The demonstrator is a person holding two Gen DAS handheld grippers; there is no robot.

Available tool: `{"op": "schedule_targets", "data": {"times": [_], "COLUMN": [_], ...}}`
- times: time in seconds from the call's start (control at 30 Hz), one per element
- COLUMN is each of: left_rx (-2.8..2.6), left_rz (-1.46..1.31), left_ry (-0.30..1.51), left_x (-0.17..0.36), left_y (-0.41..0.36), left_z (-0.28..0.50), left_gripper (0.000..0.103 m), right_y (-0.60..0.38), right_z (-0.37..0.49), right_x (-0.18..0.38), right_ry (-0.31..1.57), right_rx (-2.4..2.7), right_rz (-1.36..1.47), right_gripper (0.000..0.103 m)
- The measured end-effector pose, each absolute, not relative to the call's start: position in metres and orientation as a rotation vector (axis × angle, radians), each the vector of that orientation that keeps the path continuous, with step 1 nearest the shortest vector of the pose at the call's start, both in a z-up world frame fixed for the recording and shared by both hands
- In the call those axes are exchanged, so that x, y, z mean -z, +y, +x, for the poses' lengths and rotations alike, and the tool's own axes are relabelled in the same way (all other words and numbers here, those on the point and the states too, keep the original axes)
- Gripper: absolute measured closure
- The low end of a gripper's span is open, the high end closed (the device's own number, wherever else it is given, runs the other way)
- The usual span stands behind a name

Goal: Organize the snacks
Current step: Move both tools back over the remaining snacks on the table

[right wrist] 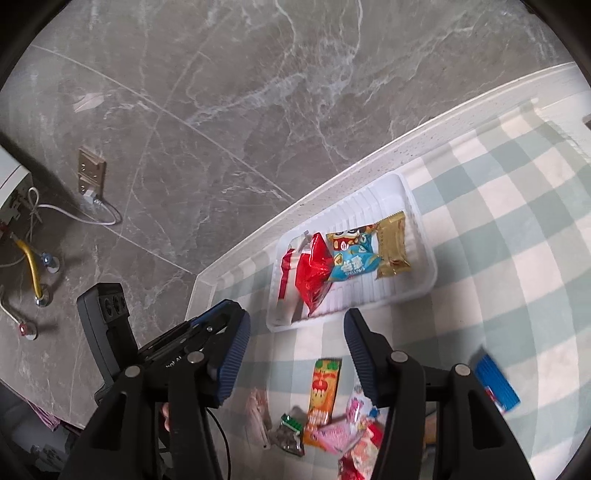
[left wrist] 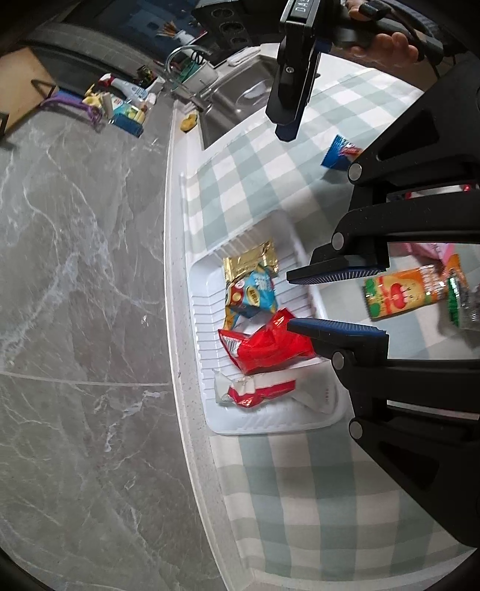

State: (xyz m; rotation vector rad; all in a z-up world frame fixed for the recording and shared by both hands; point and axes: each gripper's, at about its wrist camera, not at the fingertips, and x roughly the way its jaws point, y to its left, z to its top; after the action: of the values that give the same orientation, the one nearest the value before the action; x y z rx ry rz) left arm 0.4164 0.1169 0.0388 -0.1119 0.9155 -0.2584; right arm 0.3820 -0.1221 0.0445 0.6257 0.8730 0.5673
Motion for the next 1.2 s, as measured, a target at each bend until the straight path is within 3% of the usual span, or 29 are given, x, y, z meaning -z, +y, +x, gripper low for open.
{"op": "schedule_targets", "data": {"times": [0.47,1.0,1.2], "left_rx": [0.274,0.251,0.246], "left_rz": [-0.072,-0.099,-0.095], "left_ry": [0.91,0.993,1.039], "left_x": [-0.046,-0.006,0.013], "left_y": [0.109,0.144,0.151], "left_z": [0.348,0.282,0.265], "left_gripper": [0.084,0.08,0.074], "right_y": [-0.143,-0.164,-0.17], "right_z": [0.314,0.255,0.239], "right_x": [-0.039,-0.008,0.012], "right_ry": [0.861,0.902,0.945], "right_rx": [-0.53,-0.431,-0.391], "right_rz": [0.615,0.579,0.585], "right_gripper": [0.043,0.042,0.041]}}
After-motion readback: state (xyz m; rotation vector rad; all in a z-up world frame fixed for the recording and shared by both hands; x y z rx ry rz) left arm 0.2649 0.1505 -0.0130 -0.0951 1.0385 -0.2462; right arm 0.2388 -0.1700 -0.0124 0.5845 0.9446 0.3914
